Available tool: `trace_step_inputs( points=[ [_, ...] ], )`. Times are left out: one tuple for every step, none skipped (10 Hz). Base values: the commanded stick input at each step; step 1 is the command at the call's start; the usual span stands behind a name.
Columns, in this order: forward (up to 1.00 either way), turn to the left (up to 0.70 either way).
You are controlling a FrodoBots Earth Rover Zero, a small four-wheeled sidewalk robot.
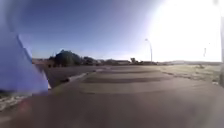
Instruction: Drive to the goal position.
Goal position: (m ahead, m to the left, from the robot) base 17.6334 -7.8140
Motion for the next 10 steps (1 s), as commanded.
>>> trace_step_inputs(
  points=[
    [0.70, 0.00],
    [0.70, 0.00],
    [0.70, 0.00],
    [0.70, 0.00],
    [0.70, 0.00],
    [0.70, 0.00],
    [0.70, 0.00],
    [0.70, 0.00],
    [0.70, 0.00],
    [0.70, 0.00]
  ],
)
